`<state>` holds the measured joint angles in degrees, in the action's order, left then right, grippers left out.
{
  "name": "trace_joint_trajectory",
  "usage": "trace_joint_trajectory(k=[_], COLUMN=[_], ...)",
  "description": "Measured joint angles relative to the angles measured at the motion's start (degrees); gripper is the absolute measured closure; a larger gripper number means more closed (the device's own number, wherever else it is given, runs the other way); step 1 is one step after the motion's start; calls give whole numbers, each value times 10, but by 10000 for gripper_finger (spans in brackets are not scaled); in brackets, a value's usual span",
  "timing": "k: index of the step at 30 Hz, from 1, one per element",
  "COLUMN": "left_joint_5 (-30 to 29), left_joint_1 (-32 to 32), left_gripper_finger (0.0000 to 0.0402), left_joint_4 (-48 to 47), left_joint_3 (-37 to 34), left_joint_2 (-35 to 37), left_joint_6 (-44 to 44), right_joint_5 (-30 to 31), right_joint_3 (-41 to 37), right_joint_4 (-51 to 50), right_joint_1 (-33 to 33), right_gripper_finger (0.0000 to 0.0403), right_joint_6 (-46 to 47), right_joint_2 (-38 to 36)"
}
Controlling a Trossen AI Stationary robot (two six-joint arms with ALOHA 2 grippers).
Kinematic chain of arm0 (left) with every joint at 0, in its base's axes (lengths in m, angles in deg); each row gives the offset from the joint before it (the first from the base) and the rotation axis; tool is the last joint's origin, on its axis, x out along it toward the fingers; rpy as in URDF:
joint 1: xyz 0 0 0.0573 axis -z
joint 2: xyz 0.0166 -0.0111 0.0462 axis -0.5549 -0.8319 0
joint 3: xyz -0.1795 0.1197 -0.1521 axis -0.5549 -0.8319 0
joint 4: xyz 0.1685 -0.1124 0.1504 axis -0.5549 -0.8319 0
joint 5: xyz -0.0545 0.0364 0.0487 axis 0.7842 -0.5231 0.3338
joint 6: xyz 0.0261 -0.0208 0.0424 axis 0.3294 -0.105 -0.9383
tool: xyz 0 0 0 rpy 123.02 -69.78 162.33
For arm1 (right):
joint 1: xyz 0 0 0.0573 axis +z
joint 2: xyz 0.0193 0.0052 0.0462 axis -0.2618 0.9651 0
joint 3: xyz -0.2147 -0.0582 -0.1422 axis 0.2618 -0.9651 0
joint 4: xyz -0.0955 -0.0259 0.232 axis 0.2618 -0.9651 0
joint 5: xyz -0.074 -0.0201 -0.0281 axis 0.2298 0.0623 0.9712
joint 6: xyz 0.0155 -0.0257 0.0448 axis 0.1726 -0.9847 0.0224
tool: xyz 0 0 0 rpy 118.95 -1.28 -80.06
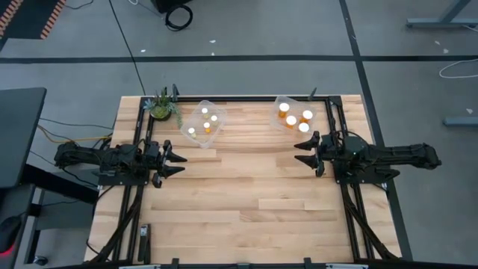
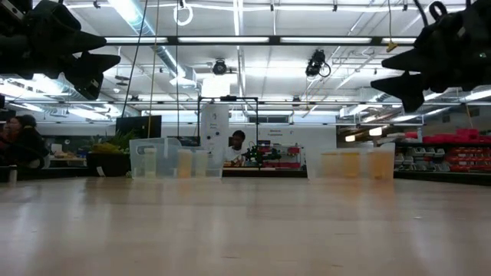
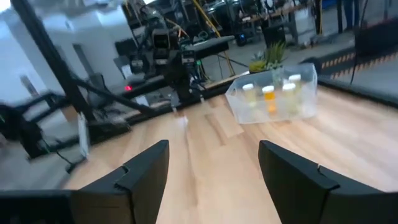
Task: Pick and place medicine bottles into bin by pill shape (circle, oval)
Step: Return to Home Position
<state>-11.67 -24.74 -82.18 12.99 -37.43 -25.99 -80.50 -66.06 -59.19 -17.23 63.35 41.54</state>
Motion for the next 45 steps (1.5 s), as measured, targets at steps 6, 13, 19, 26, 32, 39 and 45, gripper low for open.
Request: trace_joint_trajectory(k=[6,13,19,26,32,39,45], left_joint_5=[0,0,0,0,0,0,0], left_joint_1=[0,0,0,0,0,0,0], left_gripper_finger=[230,230,230,230,230,230,230], left_joint_4=[0,0,0,0,0,0,0], left_joint_3=[0,0,0,0,0,0,0], left_joint_2=[0,0,0,0,0,0,0], left_joint_6=[0,0,0,0,0,0,0], right_joint_5=[0,0,0,0,0,0,0], right_joint_3=[0,0,0,0,0,0,0], right_joint_4=[-3,-4,-5,-5,-5,-5,-5], right_joint_1=[0,0,0,0,0,0,0], right_gripper_finger=[148,148,148,148,148,148,148], right_joint_6=[66,61,61,61,61,60,60], right_joint_2=[0,0,0,0,0,0,0])
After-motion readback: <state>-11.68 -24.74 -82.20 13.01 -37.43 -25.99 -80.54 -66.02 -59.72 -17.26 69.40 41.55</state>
